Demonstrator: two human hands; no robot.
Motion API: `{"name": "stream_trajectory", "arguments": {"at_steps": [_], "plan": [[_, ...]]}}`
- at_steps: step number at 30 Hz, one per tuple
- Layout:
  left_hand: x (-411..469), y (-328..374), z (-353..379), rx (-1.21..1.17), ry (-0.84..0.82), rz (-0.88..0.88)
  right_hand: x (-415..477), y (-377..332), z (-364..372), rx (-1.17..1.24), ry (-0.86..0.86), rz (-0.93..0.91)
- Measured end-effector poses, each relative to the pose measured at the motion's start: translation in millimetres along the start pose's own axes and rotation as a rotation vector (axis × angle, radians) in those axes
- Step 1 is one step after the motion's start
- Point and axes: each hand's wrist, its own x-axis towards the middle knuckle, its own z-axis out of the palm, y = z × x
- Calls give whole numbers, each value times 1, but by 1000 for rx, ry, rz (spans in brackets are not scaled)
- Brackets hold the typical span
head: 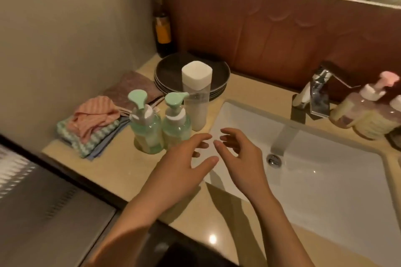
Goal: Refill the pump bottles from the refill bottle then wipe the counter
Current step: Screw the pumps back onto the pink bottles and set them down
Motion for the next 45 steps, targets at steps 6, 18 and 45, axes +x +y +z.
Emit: {"name": "stream_trajectory", "arguments": {"at_steps": [6, 18, 45], "plan": [[-6, -44, -46, -61, 230, -31, 11, -23, 48, 0, 13, -19], [53, -79, -73, -148, 511, -87, 46, -35, 89, -83, -69, -80], [63, -11, -4, -42, 438, 130, 52, 17, -2, 10, 206, 32]]}}
